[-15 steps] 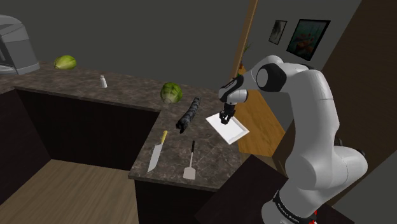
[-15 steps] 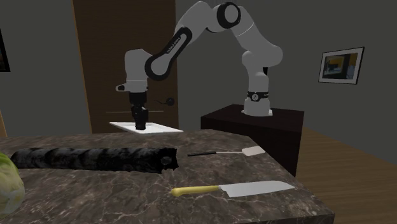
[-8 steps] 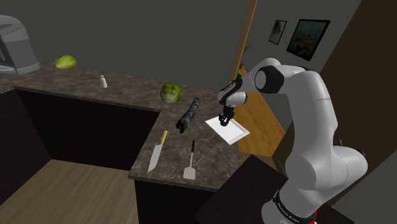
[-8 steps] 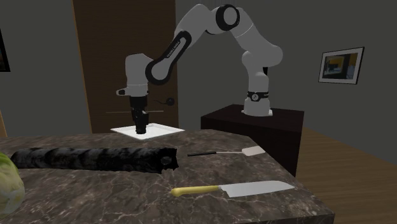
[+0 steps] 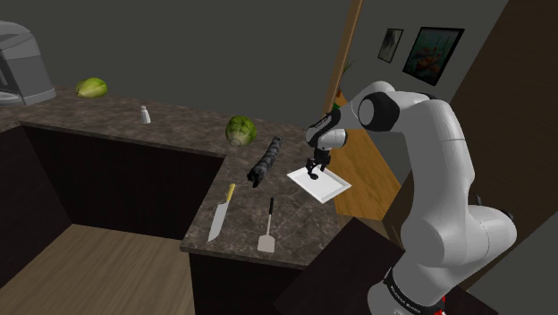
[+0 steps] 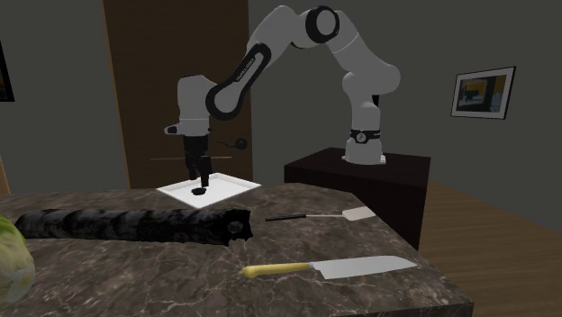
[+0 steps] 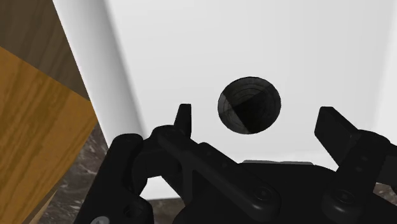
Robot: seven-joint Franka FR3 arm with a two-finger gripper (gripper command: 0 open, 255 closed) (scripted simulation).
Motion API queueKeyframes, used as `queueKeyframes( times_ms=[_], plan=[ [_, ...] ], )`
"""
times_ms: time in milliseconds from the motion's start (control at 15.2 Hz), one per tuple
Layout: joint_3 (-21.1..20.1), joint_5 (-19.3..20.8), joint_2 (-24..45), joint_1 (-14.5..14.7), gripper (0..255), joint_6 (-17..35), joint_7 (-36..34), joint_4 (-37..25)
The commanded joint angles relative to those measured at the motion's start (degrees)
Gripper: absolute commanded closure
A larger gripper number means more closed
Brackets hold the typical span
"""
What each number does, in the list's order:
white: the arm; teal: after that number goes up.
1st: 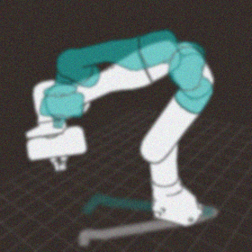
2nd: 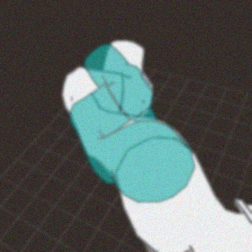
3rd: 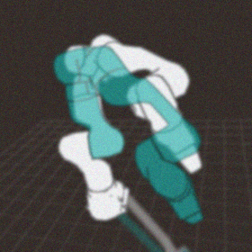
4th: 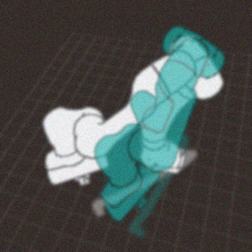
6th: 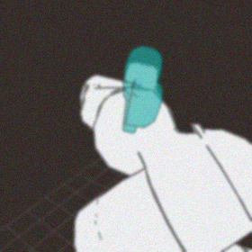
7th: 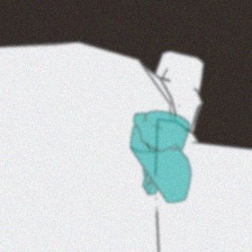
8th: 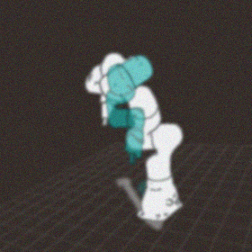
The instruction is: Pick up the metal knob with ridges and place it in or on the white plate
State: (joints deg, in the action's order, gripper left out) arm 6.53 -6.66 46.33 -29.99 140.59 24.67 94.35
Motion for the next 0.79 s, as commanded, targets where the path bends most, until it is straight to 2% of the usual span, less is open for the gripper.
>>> queueKeyframes(
  times_ms=[0,264,726],
  plan=[
    [0.01,0.01,0.06,-0.01,0,-0.11,-0.01,-0.18],
    [0.63,0.61,-5.55,0.49,0,-4.22,-0.35,1.32],
    [0.62,0.61,-5.55,0.49,0,-4.22,-0.35,1.32]
  ],
)
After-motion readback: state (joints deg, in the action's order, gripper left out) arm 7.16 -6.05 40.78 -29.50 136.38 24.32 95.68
